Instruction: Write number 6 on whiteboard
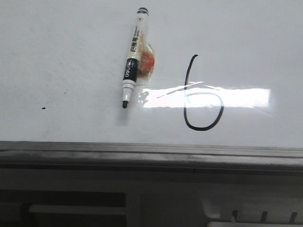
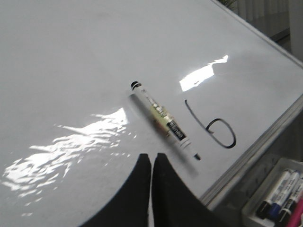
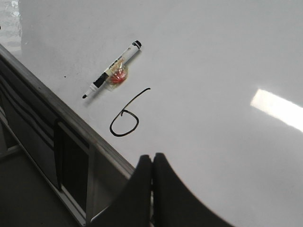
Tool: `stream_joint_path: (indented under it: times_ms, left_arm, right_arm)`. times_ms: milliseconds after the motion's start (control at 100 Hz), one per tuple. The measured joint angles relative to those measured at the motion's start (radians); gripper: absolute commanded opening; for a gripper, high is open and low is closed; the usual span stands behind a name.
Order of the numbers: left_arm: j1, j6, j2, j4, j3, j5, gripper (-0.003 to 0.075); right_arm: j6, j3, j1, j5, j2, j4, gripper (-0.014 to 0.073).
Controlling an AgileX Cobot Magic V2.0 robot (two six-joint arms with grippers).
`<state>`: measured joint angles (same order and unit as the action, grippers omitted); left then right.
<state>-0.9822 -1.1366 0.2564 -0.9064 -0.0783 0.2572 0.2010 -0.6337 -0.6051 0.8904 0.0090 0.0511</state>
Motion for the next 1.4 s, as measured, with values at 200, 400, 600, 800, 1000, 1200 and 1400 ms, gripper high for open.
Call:
stream_joint_path:
  times_ms: [200, 400, 600, 800, 1000, 1200, 1400]
  left_arm:
    - [0.298, 0.609, -0.150, 0.520, 0.084, -0.088, -0.0019]
    - [0.600, 1.080, -0.255, 0.785, 0.084, -0.330, -0.0019]
    - [0.810, 1.126, -0.262, 0.800, 0.084, -0.529, -0.0019]
    - [0.874, 1.137, -0.262, 0.801, 0.082, -0.594, -0.0019]
    - [0.874, 1.137, -0.262, 0.801, 0.082, -0.596, -0.0019]
    - [0.874, 1.137, -0.262, 0.801, 0.082, -0.596, -0.0019]
    - [0.874, 1.137, -0.262, 0.801, 0.082, -0.596, -0.0019]
  right_arm:
    - [0.000, 0.000, 0.000, 0.000, 0.000, 0.000, -0.0064]
    - [0.000, 0.000, 0.000, 0.002, 0.000, 0.000, -0.0064]
    - [0.000, 0.000, 0.000, 0.002, 0.000, 0.000, -0.0064]
    - [-0.001, 0.000, 0.000, 0.002, 0.000, 0.000, -0.0064]
    - [-0.001, 0.000, 0.000, 0.002, 0.000, 0.000, -0.0064]
    - [-0.001, 0.000, 0.000, 0.002, 0.000, 0.000, -0.0064]
    - [-0.001, 0.000, 0.000, 0.002, 0.000, 0.000, -0.0064]
